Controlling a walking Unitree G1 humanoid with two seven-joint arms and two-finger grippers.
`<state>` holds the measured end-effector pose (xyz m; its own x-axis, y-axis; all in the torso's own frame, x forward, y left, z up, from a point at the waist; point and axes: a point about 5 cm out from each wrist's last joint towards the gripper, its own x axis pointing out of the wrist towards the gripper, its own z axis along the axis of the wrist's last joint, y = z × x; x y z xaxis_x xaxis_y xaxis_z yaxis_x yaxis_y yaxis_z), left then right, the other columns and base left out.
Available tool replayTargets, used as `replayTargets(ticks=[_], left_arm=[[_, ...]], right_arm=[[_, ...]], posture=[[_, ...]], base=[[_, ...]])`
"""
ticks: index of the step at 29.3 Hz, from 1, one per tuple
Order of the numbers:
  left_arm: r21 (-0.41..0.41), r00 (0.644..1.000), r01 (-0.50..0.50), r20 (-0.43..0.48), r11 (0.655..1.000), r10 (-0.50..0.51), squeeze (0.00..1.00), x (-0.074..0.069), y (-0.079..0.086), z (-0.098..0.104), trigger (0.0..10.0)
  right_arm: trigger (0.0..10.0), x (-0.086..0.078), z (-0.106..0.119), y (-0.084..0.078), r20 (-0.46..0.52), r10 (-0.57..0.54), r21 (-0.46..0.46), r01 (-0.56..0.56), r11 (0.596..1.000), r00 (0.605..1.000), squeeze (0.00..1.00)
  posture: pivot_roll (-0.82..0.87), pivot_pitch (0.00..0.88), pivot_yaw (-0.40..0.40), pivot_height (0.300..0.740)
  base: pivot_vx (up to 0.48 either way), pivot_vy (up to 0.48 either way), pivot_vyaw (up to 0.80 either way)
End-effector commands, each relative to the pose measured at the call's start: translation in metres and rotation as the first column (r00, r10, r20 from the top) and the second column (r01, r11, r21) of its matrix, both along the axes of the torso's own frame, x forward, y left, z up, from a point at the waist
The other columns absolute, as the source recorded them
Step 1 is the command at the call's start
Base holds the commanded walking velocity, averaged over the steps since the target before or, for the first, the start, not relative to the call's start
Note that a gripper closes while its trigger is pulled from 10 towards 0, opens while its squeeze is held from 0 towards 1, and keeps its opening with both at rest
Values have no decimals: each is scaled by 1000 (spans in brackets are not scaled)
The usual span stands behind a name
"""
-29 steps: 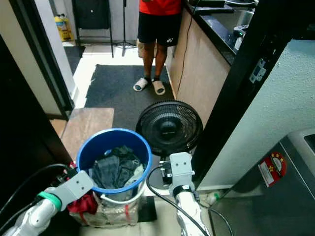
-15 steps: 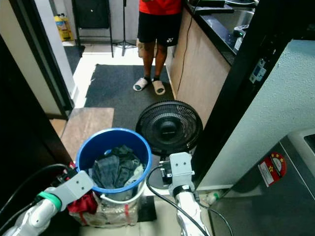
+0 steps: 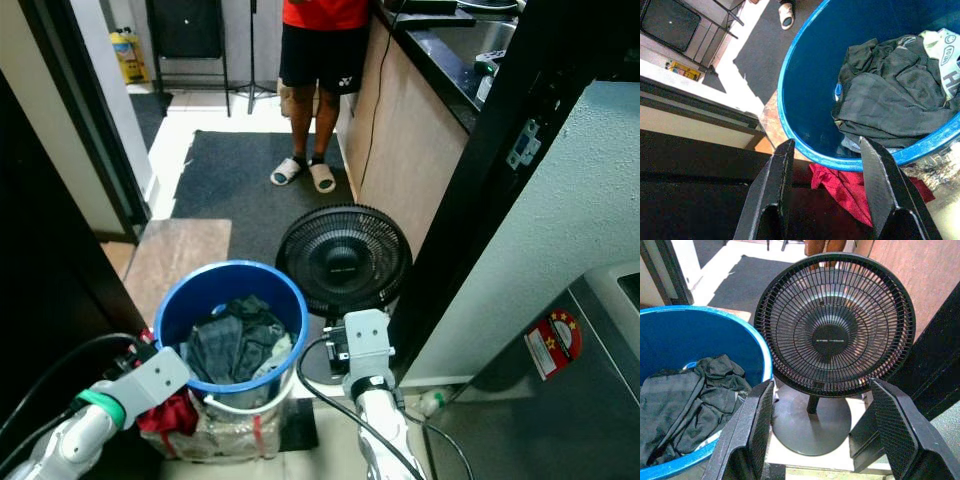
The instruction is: Clothes washing
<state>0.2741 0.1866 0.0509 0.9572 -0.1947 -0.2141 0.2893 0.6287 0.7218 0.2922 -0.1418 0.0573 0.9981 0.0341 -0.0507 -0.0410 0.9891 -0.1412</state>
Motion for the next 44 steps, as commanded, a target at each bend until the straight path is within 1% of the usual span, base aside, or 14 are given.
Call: replayTargets(ticks=[1,27,39,44], left_arm=[[6,1000,-6,-20,1000,6,0,-3,2,-4,10000],[7,1000,-7,-21,1000,7,0,0,1,-4,10000],[7,1000,-8,-22,1000,8,0,-2,2,-5,10000],[7,1000,-7,-22,1000,8,0,-3,2,-5,10000]], right_arm=[[10000,-3,-7,0,-33,-3,-4,3,1000,999,0],[10000,-1,-5,-2,-26,-6,-9,6,1000,1000,0],[10000,-1,-5,-2,-24,-2,-12,2,1000,1000,0],[10000,-2,-5,-6,-23,-9,-21,9,1000,1000,0]], posture=[[10,63,46,740],[-1,55,45,740],[-13,46,54,740],[-13,48,59,740]], base=[[0,0,0],[0,0,0],[0,0,0],[0,0,0]])
